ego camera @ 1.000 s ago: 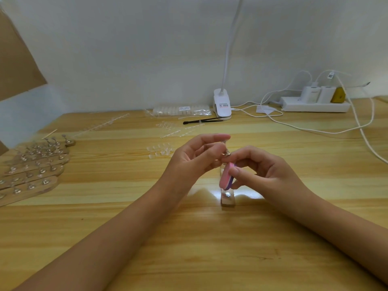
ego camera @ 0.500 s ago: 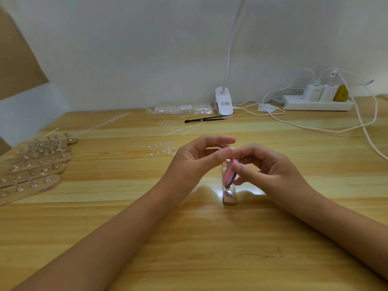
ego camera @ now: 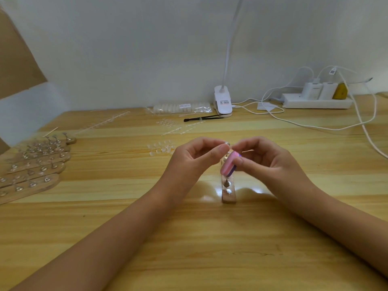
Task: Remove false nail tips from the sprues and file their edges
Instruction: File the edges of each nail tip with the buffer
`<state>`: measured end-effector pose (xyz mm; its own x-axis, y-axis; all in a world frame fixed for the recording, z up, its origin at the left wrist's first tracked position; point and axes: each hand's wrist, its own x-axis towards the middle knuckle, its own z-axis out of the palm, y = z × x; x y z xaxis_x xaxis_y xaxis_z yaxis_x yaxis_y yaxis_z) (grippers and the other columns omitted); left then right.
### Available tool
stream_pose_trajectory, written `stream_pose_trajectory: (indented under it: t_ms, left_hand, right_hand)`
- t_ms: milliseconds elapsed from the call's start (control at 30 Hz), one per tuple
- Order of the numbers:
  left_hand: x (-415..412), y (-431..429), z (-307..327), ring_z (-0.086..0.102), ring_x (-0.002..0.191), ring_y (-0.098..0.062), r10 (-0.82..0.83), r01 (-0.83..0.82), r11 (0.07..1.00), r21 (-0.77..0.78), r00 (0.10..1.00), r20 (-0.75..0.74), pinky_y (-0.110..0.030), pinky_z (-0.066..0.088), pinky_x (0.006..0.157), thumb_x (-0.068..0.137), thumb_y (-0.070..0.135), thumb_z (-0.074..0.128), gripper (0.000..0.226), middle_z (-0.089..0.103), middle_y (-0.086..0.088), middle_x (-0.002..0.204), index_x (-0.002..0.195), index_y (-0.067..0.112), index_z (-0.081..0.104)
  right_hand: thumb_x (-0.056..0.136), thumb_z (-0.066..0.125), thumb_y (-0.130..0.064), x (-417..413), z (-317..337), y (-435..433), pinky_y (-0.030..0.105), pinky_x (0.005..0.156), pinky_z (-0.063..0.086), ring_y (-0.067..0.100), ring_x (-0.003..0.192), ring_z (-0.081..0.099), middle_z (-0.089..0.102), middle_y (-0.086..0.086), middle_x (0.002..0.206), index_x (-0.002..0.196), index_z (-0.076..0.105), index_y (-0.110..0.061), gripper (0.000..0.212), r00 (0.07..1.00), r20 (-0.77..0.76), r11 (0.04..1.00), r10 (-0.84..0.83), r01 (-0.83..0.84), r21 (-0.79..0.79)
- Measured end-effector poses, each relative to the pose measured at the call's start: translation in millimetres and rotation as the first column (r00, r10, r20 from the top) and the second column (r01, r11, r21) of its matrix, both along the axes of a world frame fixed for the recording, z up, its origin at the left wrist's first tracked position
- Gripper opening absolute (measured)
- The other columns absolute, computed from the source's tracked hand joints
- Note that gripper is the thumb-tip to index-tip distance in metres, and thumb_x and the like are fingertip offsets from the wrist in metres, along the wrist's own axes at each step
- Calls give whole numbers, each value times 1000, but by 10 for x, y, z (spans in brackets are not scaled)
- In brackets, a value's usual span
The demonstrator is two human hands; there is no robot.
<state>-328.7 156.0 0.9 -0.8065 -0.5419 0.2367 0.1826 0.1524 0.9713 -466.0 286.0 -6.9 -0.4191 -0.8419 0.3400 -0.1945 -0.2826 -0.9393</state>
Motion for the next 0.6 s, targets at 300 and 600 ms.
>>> stream_pose_trajectory:
  t_ms: [300,600]
  left_hand:
    - [-4,-20,-31,71,91,-11,24,-23,1000,-13,997,68,-23,54,88,71,43,72,35,76,1,93,95,17,74]
    - [-10,0,-22,71,86,-8,51,-48,998,-51,997,59,-19,53,81,71,42,71,40,77,1,90,97,13,74]
  right_hand:
    - [77,70,-23,35,92,36,26,84,55,19,91,70,72,6,95,105,64,-7,32,995,90,994,41,-31,-105]
    - [79,67,-15,148,72,40,28,76,58,19,85,71,73,5,89,100,64,-7,24,998,63,990,-27,36,-140]
